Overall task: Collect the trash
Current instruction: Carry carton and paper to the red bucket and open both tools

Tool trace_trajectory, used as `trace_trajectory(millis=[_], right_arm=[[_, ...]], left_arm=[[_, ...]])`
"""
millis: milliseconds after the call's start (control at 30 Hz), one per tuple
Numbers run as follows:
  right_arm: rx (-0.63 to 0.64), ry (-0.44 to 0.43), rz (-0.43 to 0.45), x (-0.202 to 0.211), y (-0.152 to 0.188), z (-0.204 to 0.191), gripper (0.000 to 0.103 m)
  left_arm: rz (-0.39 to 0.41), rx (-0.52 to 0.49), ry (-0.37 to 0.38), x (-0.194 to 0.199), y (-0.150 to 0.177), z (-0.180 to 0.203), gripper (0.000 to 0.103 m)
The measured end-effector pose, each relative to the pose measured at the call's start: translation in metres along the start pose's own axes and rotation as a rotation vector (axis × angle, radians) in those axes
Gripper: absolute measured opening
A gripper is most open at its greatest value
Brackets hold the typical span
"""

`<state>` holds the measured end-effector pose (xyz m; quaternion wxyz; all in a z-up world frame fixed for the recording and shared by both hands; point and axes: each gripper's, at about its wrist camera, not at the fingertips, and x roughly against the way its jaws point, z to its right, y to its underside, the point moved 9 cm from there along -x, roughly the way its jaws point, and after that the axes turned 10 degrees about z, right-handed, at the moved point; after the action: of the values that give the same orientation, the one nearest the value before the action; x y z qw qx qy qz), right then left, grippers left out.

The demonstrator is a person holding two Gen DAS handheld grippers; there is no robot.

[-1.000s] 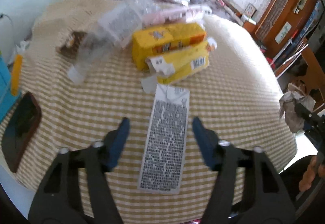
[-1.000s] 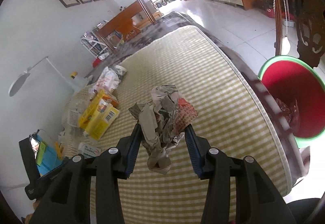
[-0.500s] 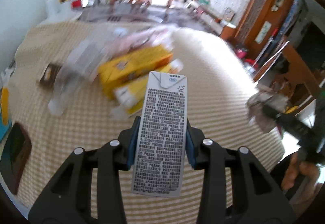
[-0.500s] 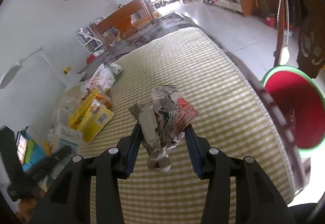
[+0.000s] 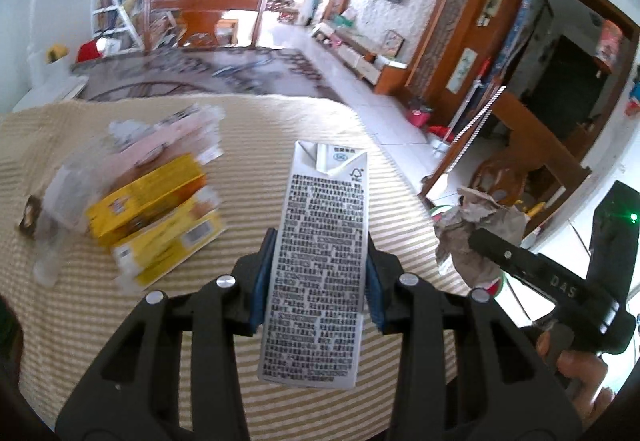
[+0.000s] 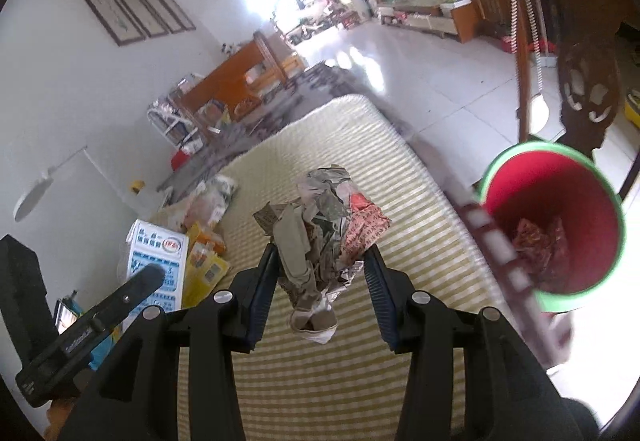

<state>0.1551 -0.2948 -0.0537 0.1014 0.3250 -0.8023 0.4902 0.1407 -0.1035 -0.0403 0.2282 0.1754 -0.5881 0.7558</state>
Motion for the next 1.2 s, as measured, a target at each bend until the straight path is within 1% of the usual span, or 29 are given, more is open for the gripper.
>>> trace_trajectory(millis=[133, 200, 267, 367, 433, 500, 600, 733, 867, 933, 967, 1000, 1033, 1067, 1100, 1200], right_arm=[[-0.047, 0.061, 0.029, 0.024, -0.023, 0.034, 0.043], [-0.075, 0.088, 0.045, 0.035, -0.036, 0.056, 0.043], [-0.090, 0.117, 0.065, 0.041, -0.044, 0.074, 0.043], [-0.132, 0.155, 0.089, 0.050, -0.052, 0.104, 0.043], [-0.147, 0.186, 0.104, 0.054, -0.055, 0.124, 0.043], [-0.158, 0.218, 0.112, 0.055, -0.058, 0.143, 0.043], [-0.202, 0.251, 0.106, 0.054, -0.058, 0.172, 0.043], [-0.260, 0.265, 0.092, 0.054, -0.057, 0.201, 0.043], [-0.272, 0.273, 0.086, 0.052, -0.058, 0.213, 0.044], [-0.273, 0.270, 0.090, 0.050, -0.061, 0.216, 0.048], [-0.273, 0.270, 0.101, 0.048, -0.064, 0.218, 0.051], [-0.269, 0.270, 0.113, 0.046, -0.068, 0.219, 0.057], [-0.266, 0.274, 0.116, 0.044, -0.069, 0.219, 0.063], [-0.262, 0.281, 0.116, 0.041, -0.072, 0.220, 0.076], [-0.259, 0.289, 0.122, 0.040, -0.074, 0.221, 0.080], [-0.255, 0.287, 0.125, 0.040, -0.075, 0.215, 0.080]], left_arm=[[-0.013, -0.009, 0.073, -0.017, -0.007, 0.035, 0.038], [-0.026, -0.008, 0.103, -0.027, -0.007, 0.051, 0.038], [-0.048, -0.013, 0.151, -0.041, -0.006, 0.074, 0.038], [-0.079, -0.006, 0.233, -0.057, -0.005, 0.107, 0.038], [-0.107, -0.025, 0.293, -0.071, -0.003, 0.135, 0.038], [-0.124, -0.046, 0.335, -0.080, -0.001, 0.157, 0.038], [-0.174, -0.069, 0.383, -0.098, 0.007, 0.189, 0.038], [-0.225, -0.078, 0.399, -0.116, 0.016, 0.215, 0.038], [-0.256, -0.075, 0.409, -0.129, 0.021, 0.229, 0.038], [-0.263, -0.089, 0.413, -0.134, 0.023, 0.232, 0.038], [-0.263, -0.098, 0.415, -0.136, 0.023, 0.233, 0.044], [-0.262, -0.105, 0.413, -0.137, 0.024, 0.235, 0.067], [-0.259, -0.113, 0.401, -0.140, 0.023, 0.235, 0.080], [-0.253, -0.112, 0.398, -0.141, 0.023, 0.235, 0.090], [-0.244, -0.104, 0.406, -0.139, 0.022, 0.233, 0.090], [-0.249, -0.091, 0.408, -0.132, 0.024, 0.222, 0.090]])
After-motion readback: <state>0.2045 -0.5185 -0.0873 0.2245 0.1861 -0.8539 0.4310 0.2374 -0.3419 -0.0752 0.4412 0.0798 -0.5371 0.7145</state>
